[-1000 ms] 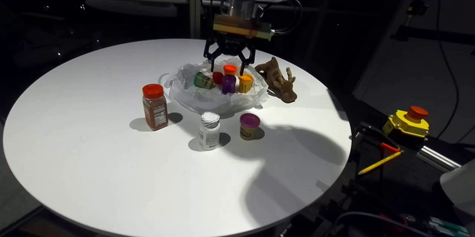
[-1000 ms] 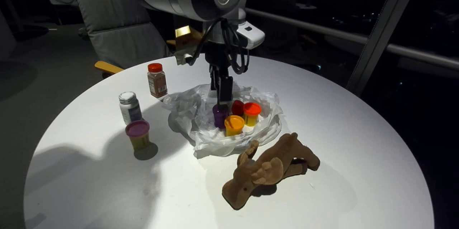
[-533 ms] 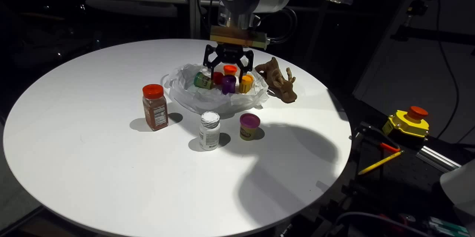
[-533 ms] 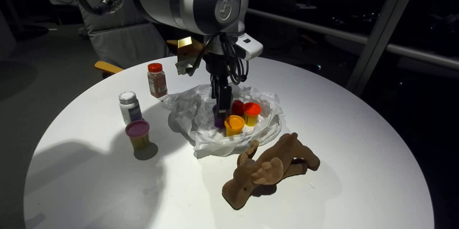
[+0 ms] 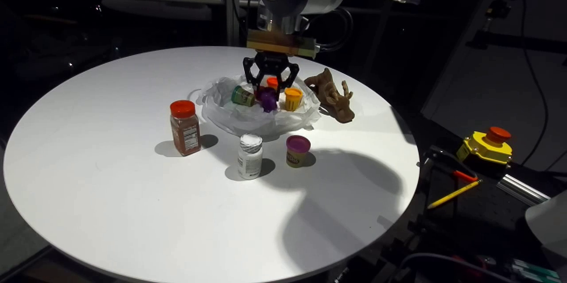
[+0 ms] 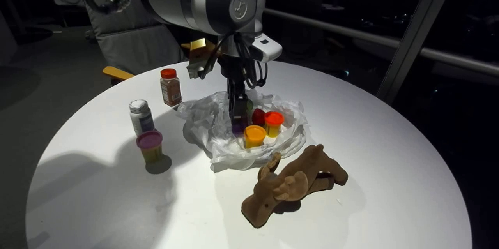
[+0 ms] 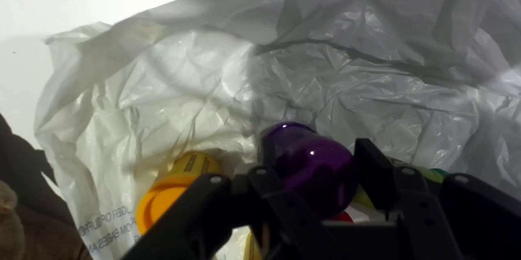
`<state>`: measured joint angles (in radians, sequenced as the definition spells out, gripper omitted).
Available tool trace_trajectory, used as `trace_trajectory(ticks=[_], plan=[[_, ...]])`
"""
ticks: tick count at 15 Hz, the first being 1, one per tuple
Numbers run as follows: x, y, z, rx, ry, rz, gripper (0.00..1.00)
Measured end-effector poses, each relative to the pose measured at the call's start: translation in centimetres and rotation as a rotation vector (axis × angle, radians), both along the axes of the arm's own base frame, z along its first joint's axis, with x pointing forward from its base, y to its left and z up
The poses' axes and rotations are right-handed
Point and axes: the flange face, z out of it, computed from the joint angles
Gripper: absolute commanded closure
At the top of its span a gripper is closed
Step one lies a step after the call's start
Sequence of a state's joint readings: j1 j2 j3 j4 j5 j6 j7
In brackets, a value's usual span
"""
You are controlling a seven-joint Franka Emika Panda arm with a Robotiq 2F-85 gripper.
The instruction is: Pick up the object from the plastic and put them on the table
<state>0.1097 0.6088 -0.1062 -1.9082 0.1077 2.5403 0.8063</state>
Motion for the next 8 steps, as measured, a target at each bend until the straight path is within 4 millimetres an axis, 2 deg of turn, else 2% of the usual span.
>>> trace_trajectory(ticks=[4, 8], plan=[[-1.7, 2.3, 3.1, -0.007, -0.016, 0.020, 0.73], [-6.5, 6.3, 7.3, -0.008, -0.026, 0.081, 0.73]])
